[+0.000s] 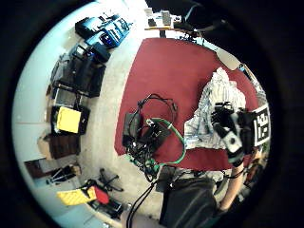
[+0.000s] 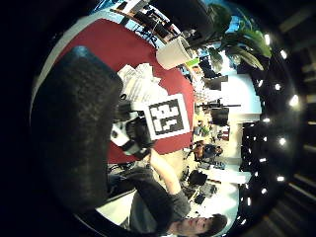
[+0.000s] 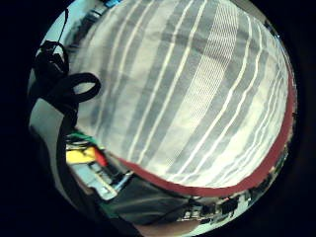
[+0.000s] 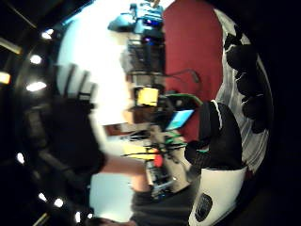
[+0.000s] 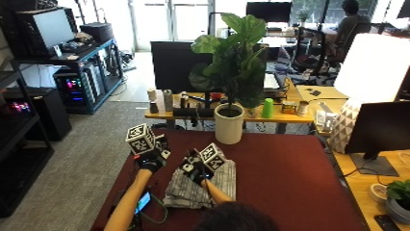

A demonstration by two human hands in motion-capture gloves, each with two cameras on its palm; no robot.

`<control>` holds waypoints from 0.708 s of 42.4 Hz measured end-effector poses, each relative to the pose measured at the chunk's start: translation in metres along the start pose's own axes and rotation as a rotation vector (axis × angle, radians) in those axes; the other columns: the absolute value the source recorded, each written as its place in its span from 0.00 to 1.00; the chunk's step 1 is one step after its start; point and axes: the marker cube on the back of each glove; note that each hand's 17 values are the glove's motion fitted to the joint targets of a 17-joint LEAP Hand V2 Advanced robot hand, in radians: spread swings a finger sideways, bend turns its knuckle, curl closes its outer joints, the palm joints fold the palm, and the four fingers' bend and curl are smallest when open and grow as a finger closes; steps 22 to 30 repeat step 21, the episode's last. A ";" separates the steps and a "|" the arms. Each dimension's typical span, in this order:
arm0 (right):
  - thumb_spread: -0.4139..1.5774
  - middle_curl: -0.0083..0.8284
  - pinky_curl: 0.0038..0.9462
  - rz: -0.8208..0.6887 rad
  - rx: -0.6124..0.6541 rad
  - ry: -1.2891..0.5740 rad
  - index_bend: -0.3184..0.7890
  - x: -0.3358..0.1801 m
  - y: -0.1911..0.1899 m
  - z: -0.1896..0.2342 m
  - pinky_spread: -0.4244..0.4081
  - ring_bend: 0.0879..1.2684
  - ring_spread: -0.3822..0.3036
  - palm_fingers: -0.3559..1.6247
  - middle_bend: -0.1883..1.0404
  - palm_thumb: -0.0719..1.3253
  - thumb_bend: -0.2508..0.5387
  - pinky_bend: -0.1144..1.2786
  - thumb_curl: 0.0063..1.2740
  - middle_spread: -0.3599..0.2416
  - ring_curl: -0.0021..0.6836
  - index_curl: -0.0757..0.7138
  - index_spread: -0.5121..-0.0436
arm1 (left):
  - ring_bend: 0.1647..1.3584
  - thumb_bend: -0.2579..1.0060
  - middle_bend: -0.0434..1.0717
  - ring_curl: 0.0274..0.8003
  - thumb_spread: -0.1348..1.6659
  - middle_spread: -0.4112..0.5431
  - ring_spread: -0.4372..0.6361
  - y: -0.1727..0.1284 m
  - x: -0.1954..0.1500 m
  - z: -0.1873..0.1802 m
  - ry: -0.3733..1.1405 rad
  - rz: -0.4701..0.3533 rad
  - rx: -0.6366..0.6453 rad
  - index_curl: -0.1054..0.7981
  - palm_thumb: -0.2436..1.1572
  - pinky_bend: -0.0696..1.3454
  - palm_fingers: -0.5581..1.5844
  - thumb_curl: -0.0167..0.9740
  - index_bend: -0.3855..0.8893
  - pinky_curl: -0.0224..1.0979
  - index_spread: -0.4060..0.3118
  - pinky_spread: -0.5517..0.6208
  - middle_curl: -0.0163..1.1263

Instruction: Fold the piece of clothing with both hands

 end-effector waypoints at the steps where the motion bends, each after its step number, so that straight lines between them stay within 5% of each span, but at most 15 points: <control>1: 0.64 0.61 0.47 -0.008 0.029 -0.049 0.30 -0.001 0.001 -0.012 0.14 0.60 0.24 0.72 0.46 0.73 0.30 0.68 0.41 0.37 0.70 0.36 0.58 | 0.42 0.20 0.18 0.39 0.84 0.62 0.62 -0.001 -0.002 0.001 -0.002 -0.006 0.001 0.47 0.19 0.34 0.36 0.18 0.42 0.33 0.53 0.79 0.25; 9: 0.72 0.58 0.43 -0.001 0.195 0.023 0.35 0.052 -0.012 -0.121 0.20 0.55 0.29 0.73 0.41 0.73 0.31 0.62 0.40 0.40 0.65 0.34 0.63 | 0.43 0.20 0.19 0.39 0.86 0.63 0.61 0.000 0.006 0.014 -0.019 0.003 -0.056 0.47 0.18 0.34 0.36 0.17 0.41 0.33 0.54 0.78 0.25; 19: 0.77 0.57 0.41 0.161 0.355 0.239 0.36 0.141 0.036 -0.227 0.24 0.49 0.31 0.73 0.39 0.74 0.30 0.58 0.40 0.41 0.62 0.34 0.63 | 0.44 0.20 0.20 0.38 0.86 0.64 0.61 -0.006 0.031 0.042 -0.097 0.056 -0.112 0.45 0.18 0.35 0.35 0.17 0.41 0.33 0.54 0.79 0.26; 30: 0.77 0.56 0.41 0.188 0.378 0.261 0.36 0.154 0.041 -0.237 0.25 0.48 0.31 0.73 0.38 0.74 0.30 0.57 0.40 0.41 0.62 0.34 0.62 | 0.44 0.20 0.20 0.38 0.86 0.64 0.62 -0.008 0.035 0.046 -0.109 0.062 -0.119 0.45 0.18 0.35 0.35 0.17 0.41 0.33 0.55 0.79 0.26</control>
